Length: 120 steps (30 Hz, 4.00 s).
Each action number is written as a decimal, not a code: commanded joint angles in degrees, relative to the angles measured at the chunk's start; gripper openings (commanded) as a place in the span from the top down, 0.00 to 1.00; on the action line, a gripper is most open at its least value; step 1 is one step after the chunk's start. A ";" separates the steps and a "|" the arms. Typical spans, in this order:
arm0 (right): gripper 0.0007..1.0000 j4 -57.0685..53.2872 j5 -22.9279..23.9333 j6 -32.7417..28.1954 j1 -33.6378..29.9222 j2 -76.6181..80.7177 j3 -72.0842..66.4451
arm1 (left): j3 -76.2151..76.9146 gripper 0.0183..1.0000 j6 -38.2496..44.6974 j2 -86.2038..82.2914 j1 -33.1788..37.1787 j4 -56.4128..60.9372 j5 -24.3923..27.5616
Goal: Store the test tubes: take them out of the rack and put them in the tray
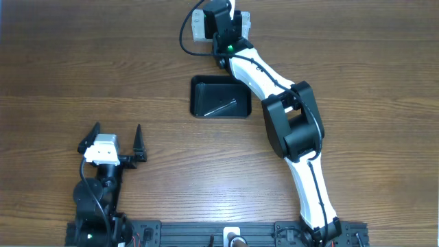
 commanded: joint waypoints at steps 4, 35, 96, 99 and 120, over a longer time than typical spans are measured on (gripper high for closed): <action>0.59 -0.31 1.84 0.11 -0.26 0.17 1.36 | -0.28 0.00 0.81 -0.24 0.31 -0.15 0.55; 0.89 -0.07 3.74 -0.31 -0.31 -2.56 1.42 | -0.28 0.00 0.81 -0.24 0.31 -0.15 0.55; 0.88 -56.02 -25.49 16.90 2.97 -6.14 1.22 | -0.28 0.00 0.81 -0.24 0.31 -0.15 0.55; 0.81 -56.54 -25.51 16.90 3.26 -6.14 1.22 | -0.28 0.00 0.81 -0.24 0.31 -0.15 0.55; 0.27 -56.72 -22.73 14.58 4.00 -12.39 1.29 | -0.28 0.00 0.81 -0.24 0.31 -0.15 0.55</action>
